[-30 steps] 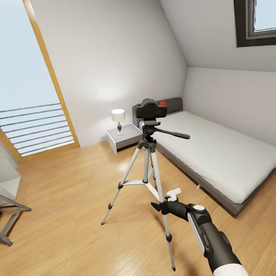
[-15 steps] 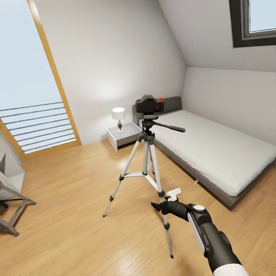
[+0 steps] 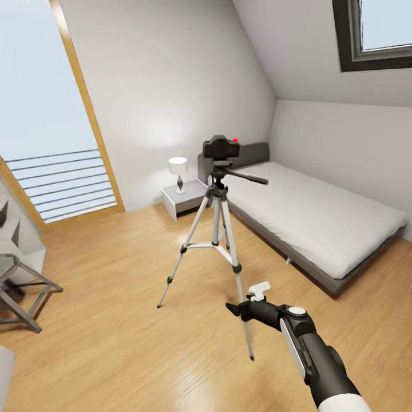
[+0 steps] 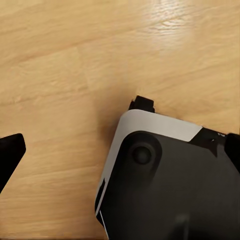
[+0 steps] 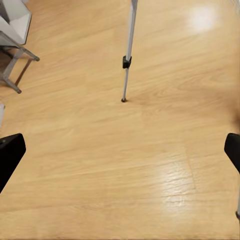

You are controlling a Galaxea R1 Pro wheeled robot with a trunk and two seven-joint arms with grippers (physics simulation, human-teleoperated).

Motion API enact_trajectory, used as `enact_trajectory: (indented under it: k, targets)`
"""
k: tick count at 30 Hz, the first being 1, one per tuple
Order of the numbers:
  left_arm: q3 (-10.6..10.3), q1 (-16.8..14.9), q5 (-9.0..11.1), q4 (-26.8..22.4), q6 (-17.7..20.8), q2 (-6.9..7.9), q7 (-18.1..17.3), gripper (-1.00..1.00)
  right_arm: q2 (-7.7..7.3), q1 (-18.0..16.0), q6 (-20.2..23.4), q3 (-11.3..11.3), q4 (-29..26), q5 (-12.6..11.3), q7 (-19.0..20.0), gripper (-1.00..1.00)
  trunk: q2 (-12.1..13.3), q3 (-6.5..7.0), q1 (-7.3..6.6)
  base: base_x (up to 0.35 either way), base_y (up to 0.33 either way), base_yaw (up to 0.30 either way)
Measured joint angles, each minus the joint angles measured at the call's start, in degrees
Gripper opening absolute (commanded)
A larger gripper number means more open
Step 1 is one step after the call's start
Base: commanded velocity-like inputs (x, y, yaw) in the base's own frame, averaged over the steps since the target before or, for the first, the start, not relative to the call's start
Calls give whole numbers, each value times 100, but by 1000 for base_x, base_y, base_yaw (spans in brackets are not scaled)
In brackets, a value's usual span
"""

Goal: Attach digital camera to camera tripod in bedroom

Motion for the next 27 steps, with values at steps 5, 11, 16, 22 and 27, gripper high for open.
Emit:
enact_trajectory:
  k: [5, 11, 16, 22, 27]
  targets:
    - [-1, 11, -6, -6, 11, -3, -3, 100, -22, 0, 3, -18, 51, -5, -80, 100, 0, 0, -1, -308, 0, 0]
    - [3, 17, -1, -4, -12, -2, -3, 100, -356, 0, 13, -108, 308, -9, -139, 100, 0, 0, -3, -126, 0, 0]
    - [0, 18, 1, -2, -18, -2, -7, 100, -687, 0, -32, -251, 897, -26, -164, 100, 0, 0, -3, -30, 0, 0]
    - [-1, 18, 6, -1, -50, -2, -11, 100, -942, 0, -83, -476, 1832, -27, -170, 100, 0, -1, -4, -9, 0, 0]
    - [3, 18, 16, -1, -43, -2, -12, 100, -1136, 0, -364, -603, 2932, -19, -179, 100, 0, -1, -4, -2, 0, 0]
